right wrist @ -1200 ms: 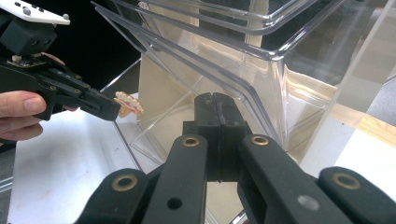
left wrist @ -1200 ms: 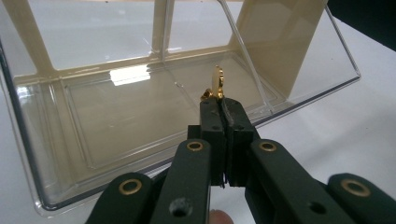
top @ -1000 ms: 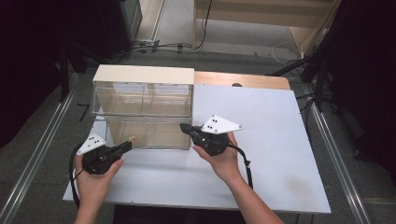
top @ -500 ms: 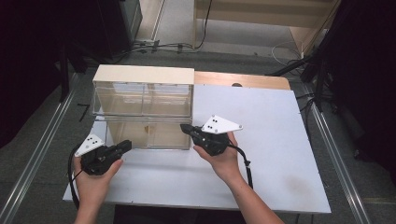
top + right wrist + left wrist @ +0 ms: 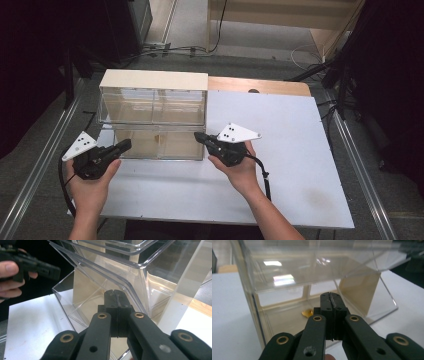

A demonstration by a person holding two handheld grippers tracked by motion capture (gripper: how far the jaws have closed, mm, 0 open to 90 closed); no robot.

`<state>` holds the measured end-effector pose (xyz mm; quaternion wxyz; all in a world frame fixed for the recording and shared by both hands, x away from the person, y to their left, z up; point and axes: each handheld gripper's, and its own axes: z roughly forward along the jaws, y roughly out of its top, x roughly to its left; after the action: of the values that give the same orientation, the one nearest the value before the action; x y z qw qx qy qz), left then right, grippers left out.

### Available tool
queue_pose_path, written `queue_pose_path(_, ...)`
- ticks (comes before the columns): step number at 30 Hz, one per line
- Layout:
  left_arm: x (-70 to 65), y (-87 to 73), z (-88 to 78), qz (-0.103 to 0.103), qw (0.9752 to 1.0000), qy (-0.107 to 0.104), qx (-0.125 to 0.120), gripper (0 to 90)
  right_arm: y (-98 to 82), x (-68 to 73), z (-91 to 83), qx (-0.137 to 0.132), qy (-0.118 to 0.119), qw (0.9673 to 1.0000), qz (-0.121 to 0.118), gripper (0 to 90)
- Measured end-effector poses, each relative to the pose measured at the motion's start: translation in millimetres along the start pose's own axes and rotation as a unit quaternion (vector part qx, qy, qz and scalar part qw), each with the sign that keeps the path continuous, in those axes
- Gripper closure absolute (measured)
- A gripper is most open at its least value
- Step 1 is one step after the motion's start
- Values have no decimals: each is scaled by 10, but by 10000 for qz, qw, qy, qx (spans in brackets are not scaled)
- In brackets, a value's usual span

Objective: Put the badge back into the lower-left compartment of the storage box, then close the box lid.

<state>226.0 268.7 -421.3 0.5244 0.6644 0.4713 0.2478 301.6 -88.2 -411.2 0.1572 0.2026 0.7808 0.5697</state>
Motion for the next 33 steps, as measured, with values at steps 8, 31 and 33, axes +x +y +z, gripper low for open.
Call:
queue_pose_path(8,29,88,-8,-11,9999,98,-142,900,-5,3,-17,-14,19,10000,26,881)
queue_pose_path(31,46,112,11,-46,9998,-31,-191,900,-35,8,-16,7,-40,10000,67,868)
queue_pose_path(33,50,106,5,-64,9998,-44,-205,900,-35,10,-16,8,-30,10000,76,868)
